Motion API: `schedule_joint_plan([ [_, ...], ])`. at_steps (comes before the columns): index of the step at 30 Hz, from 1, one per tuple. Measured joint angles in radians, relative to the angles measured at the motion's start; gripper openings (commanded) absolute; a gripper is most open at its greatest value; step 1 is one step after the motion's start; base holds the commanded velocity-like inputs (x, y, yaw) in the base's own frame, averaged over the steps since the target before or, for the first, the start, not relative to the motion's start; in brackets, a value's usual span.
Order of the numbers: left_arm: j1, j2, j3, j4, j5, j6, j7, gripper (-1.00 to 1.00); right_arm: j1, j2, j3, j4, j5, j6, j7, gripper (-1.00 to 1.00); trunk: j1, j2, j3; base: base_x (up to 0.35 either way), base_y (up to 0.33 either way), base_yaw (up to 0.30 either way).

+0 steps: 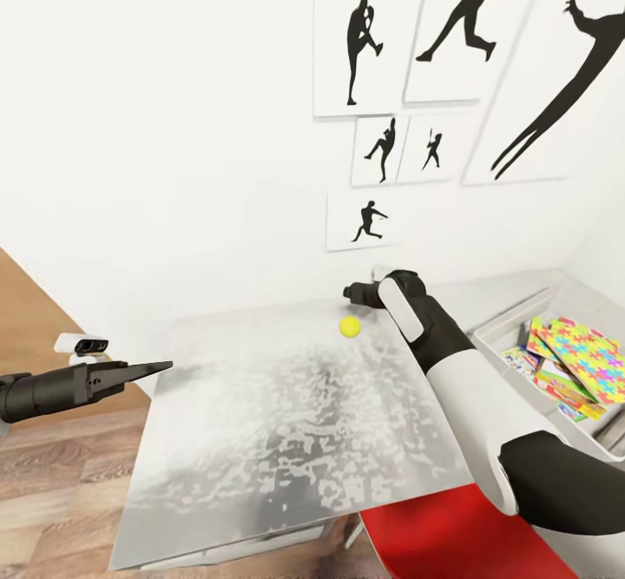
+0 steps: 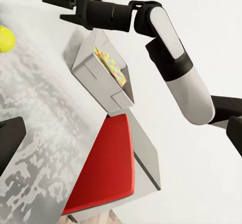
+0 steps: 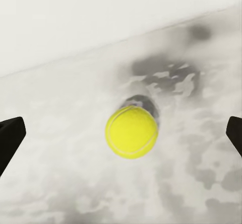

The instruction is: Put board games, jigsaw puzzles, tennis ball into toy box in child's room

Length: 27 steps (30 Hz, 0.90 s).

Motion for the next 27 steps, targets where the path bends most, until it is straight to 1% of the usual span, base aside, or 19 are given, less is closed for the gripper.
schedule_joint_plan([
  [21,-0.001,0.0,-0.001,-0.003,0.004,0.0,0.0,1.0,-0.004,0.0,0.003,0.006,0.0,0.0,-0.001,1.0,0.0,0.0,-0.034,0.0,0.0,0.0],
  [23,-0.007,-0.003,-0.003,-0.004,0.003,0.0,0.0,1.0,-0.004,0.0,0.003,0.008,0.0,0.0,-0.001,1.0,0.0,0.0,-0.038,0.0,0.0,0.0],
  [27,-0.042,-0.006,-0.018,-0.019,0.006,0.001,0.0,1.0,-0.004,0.006,0.003,0.017,-0.001,-0.001,-0.001,1.0,0.0,0.0,-0.044,0.0,0.0,0.0],
])
